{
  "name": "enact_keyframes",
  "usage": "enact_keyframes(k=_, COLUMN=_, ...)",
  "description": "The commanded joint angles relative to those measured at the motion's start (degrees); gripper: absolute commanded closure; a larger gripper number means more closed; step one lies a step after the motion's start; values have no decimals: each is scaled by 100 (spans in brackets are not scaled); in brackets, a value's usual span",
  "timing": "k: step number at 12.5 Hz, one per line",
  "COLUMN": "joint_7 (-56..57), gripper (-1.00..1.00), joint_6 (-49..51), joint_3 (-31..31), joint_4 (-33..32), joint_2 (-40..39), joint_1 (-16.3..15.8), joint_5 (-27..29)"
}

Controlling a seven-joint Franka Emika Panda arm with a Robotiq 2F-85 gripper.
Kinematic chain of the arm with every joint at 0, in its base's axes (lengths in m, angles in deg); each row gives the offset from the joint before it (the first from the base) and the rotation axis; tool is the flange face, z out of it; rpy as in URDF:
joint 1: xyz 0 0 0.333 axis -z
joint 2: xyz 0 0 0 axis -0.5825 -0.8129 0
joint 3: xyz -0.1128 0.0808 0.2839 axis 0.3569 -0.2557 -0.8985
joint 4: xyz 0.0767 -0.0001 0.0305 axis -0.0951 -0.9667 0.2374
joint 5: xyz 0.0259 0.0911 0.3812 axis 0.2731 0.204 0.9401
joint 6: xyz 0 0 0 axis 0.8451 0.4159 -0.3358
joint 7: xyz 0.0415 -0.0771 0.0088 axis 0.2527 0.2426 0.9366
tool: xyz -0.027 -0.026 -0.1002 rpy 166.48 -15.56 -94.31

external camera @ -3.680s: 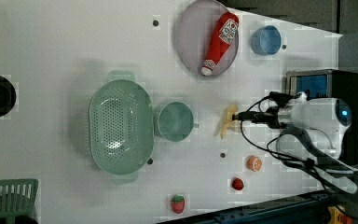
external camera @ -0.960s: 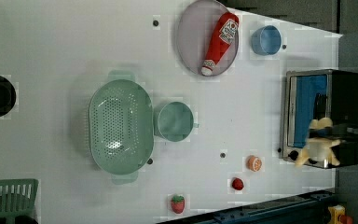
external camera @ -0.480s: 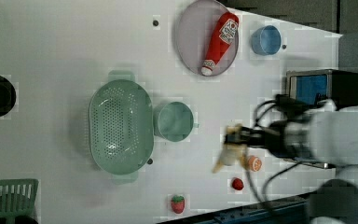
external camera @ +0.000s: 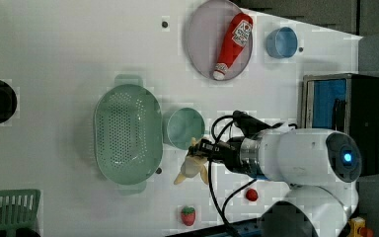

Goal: Pick Banana and place it in mug.

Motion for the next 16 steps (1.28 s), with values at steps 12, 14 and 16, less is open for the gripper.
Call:
enact_keyframes(k=12, joint_7=-340, gripper=-100, joint_6=-1291, joint_3=291, joint_4=-580, joint_2=-169, joint_1=212, joint_5=-137)
enact_keyframes(k=14, joint_7=-341, gripper=-100, joint_6=-1168, joint_3=391, joint_4=-464, joint_2=250, joint_1=250, joint_5=-128)
enact_keyframes(k=16, joint_7=-339, gripper=-100, joint_6=-421, joint_3=680, joint_4=-256, joint_2=801, joint_1=309, joint_5=-127)
